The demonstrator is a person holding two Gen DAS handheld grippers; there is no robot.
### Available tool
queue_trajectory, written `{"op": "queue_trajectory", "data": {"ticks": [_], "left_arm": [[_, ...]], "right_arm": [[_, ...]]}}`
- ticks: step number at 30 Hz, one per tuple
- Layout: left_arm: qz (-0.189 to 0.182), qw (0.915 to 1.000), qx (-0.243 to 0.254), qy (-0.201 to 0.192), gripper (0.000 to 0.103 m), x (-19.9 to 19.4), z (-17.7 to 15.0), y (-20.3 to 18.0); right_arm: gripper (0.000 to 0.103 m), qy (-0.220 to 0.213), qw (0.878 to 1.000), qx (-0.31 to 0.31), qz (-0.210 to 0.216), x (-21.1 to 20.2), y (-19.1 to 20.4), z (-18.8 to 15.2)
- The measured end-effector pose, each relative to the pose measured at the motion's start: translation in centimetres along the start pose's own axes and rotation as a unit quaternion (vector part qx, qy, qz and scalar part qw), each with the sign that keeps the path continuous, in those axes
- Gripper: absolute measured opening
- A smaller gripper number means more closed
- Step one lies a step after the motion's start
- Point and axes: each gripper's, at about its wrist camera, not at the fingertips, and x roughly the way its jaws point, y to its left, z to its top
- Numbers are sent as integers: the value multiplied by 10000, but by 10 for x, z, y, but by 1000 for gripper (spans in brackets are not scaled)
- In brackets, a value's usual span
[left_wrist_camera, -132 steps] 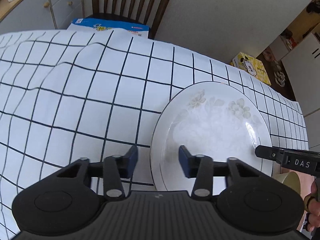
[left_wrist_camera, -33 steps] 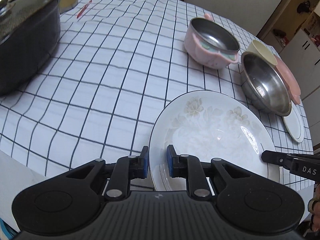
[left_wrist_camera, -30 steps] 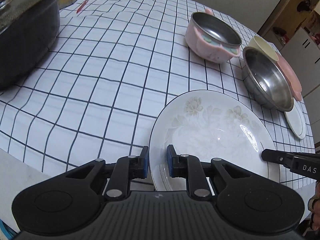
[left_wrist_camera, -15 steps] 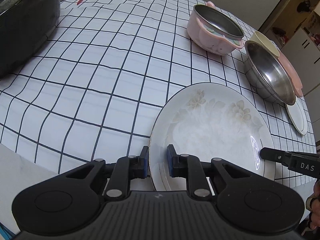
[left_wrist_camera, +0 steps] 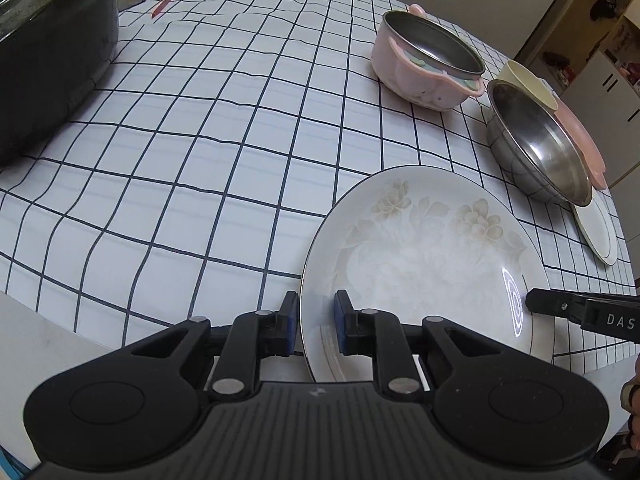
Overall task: Organize plates and bowls
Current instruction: 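Lower the large plate onto the tablecloth and open both grippers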
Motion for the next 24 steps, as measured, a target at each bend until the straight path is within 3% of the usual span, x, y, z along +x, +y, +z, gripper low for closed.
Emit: {"op": "queue_trajectory", "data": {"ticks": [12, 15, 19, 24], "left_arm": [[181, 9991, 171, -348, 19, -29, 2, 0], [155, 9980, 309, -524, 29, -42, 4, -6], [80, 9962, 408, -759, 54, -59, 6, -17], [-79, 9943, 591, -883, 54, -73, 9, -32]], "right_arm": [[42, -333, 9992, -217, -42, -29, 4, 2], [47, -471, 9983, -335, -17, -39, 8, 4], [59, -667, 9961, -585, 7, -55, 18, 4], [67, -948, 9911, -926, -89, -77, 31, 2]]}}
